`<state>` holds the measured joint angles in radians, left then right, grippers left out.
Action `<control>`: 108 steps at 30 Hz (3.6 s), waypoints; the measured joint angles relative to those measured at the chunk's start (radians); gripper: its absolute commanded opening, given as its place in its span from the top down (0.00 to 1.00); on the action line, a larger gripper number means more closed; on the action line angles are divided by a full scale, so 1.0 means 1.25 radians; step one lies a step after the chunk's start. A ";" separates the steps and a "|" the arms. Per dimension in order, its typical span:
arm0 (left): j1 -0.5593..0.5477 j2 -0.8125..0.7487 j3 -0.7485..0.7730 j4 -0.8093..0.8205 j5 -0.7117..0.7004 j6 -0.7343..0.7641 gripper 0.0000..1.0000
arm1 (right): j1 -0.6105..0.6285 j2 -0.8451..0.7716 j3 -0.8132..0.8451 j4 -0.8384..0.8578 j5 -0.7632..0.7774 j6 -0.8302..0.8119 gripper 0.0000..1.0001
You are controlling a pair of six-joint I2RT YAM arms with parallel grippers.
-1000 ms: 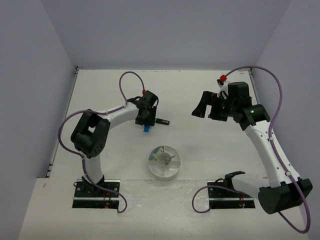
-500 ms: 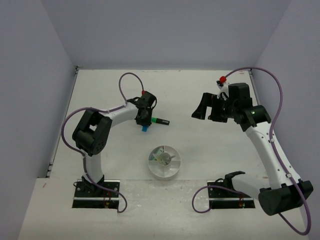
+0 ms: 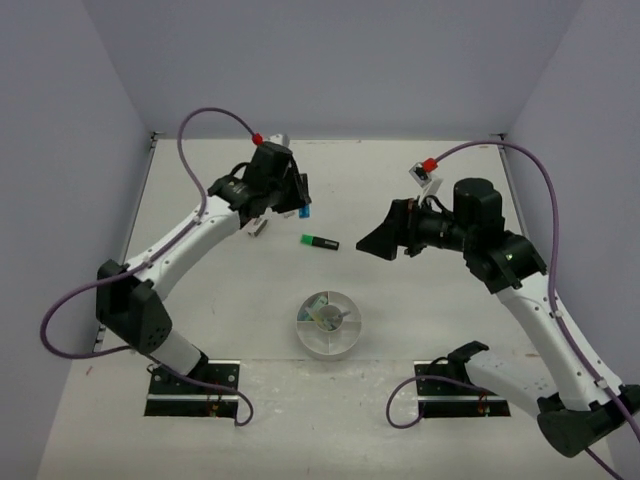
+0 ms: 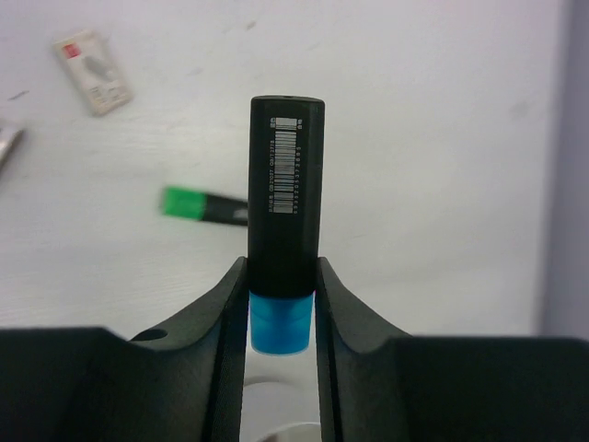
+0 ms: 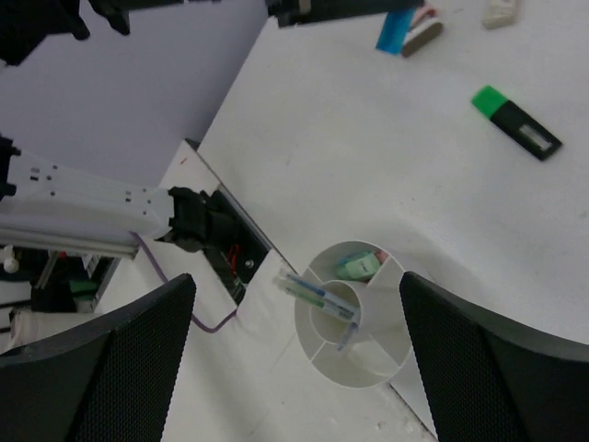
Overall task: Sort the stationery into containers
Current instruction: Pick up the pen from the center of the board, then place the pen in the storage box.
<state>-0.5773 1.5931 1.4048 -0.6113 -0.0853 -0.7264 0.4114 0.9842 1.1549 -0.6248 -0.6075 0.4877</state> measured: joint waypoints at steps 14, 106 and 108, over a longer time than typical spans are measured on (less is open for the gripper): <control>-0.173 -0.183 -0.014 0.116 -0.031 -0.606 1.00 | 0.211 0.054 0.013 0.154 0.348 0.186 0.37; 0.056 -0.036 -0.018 -0.084 0.057 -0.021 0.00 | 0.267 0.175 -0.106 -0.191 0.244 -0.054 0.36; 0.044 0.011 0.005 -0.098 0.021 -0.053 0.00 | 0.265 0.170 -0.093 -0.196 0.299 -0.037 0.30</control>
<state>-0.5217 1.6064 1.4115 -0.7340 -0.0593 -0.7924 0.7421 1.1964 1.0385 -0.8693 -0.2338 0.4418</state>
